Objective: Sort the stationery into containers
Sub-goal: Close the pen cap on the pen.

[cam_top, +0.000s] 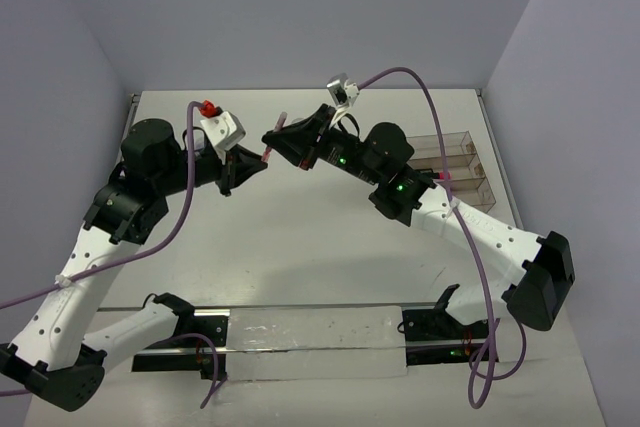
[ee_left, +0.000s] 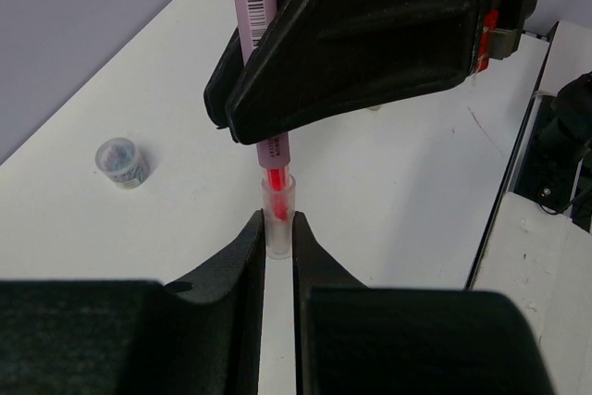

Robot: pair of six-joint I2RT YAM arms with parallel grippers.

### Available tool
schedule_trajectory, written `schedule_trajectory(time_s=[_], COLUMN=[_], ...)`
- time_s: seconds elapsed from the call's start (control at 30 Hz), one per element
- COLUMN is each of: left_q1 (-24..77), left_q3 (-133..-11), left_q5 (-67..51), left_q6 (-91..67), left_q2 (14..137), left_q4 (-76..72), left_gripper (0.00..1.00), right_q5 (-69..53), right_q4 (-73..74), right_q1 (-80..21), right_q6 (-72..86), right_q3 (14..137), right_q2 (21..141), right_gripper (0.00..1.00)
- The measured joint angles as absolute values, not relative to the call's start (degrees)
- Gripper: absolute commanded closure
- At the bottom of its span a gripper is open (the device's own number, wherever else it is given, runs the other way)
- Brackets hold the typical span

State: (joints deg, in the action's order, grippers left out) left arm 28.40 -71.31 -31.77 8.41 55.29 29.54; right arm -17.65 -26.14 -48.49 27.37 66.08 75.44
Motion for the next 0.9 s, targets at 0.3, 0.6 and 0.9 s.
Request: schedule_trajectory(time_s=[0.3, 0.6, 0.9], left_q1=[28.5, 28.5, 28.6], left_q3=[-73.4, -80.5, -82.0], left_q5=[-31.2, -27.6, -25.2], left_q6=[10.0, 16.0, 21.4], left_q2=[56.7, 61.0, 61.9], left_q4=[30.8, 37.6, 40.9], left_gripper=[1.0, 1.0, 1.0], right_q5=[-17.7, -16.2, -17.0], right_q4=[-26.1, -29.9, -29.6], right_q1=[-48.4, -48.5, -48.8], right_q6=[25.8, 24.8, 23.3], right_q3=[66.1, 66.4, 67.6], right_q2=[75.5, 78.0, 79.8], right_gripper=[1.0, 1.0, 1.0])
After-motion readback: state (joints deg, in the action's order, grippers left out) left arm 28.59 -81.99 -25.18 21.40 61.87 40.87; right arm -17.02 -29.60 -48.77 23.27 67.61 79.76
